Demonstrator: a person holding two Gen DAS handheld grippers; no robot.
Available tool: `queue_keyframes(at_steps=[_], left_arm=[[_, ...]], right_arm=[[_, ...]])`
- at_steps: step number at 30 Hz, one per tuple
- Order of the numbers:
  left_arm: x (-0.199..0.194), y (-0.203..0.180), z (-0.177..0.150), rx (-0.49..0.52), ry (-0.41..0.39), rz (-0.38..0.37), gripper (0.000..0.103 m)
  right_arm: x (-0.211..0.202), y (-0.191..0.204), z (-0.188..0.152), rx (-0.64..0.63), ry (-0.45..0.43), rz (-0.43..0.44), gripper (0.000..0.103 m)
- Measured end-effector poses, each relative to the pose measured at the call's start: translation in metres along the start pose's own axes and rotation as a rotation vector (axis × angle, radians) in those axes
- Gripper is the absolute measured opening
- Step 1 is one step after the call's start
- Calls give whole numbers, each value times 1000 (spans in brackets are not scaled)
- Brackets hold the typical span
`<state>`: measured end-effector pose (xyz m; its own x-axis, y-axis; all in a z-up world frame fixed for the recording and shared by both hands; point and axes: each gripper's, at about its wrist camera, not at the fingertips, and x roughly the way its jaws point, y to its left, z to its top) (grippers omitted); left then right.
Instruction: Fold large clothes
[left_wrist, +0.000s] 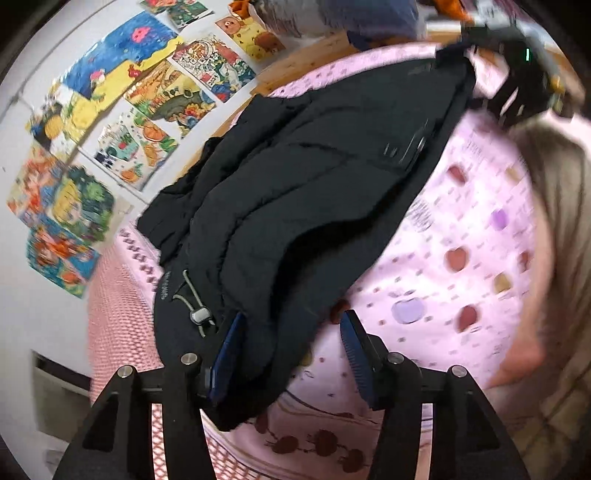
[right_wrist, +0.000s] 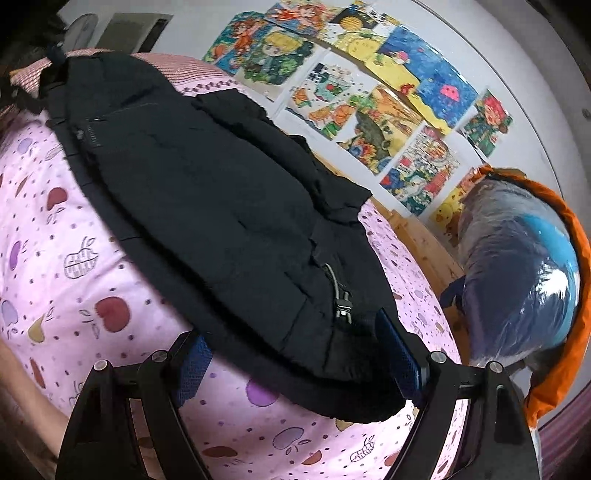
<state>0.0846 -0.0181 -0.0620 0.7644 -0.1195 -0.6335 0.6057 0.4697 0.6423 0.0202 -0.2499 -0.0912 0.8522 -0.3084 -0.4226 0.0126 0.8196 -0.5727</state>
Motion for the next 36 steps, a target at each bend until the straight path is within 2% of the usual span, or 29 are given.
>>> queue_keyframes(at_steps=[2, 3, 4, 5, 6, 8, 10, 12, 13, 17, 19, 24, 28, 30, 33, 36], left_arm=[[7, -4, 0, 18, 22, 78, 52], [9, -6, 0, 20, 31, 97, 50], [11, -6, 1, 11, 34, 103, 37], [13, -6, 1, -8, 44, 108, 27], [14, -5, 1, -13, 52, 110, 26], [12, -3, 3, -25, 45, 132, 15], [7, 3, 7, -55, 28, 140, 11], [-6, 14, 12, -110, -19, 157, 8], [-14, 18, 15, -128, -56, 181, 6], [-46, 32, 20, -196, -188, 294, 4], [-62, 43, 19, -258, -214, 306, 4], [-104, 54, 14, -298, -267, 336, 4], [-134, 63, 15, -333, -278, 318, 4], [-136, 72, 18, -344, -275, 308, 4], [-129, 88, 29, -346, -229, 293, 4], [-118, 105, 46, -345, -172, 278, 5]], right_arm=[[3, -1, 0, 12, 5, -5, 79], [3, 0, 0, 17, 6, -8, 75], [5, -1, 1, 18, 6, -9, 69], [5, 1, 2, 12, 7, -7, 54], [6, 4, 3, 3, 14, -8, 43], [9, 5, 6, -8, 19, -12, 36], [6, 5, 8, 21, -4, -21, 27], [-1, -2, 12, 66, -34, -28, 13], [-6, -5, 15, 80, -53, -37, 10], [-33, -19, 28, 154, -166, -79, 6], [-50, -24, 33, 167, -224, -103, 6], [-94, -36, 40, 154, -330, -143, 5], [-123, -44, 50, 168, -371, -153, 5], [-129, -51, 57, 182, -381, -147, 5], [-125, -62, 68, 211, -388, -122, 5], [-111, -69, 83, 187, -399, -126, 5]])
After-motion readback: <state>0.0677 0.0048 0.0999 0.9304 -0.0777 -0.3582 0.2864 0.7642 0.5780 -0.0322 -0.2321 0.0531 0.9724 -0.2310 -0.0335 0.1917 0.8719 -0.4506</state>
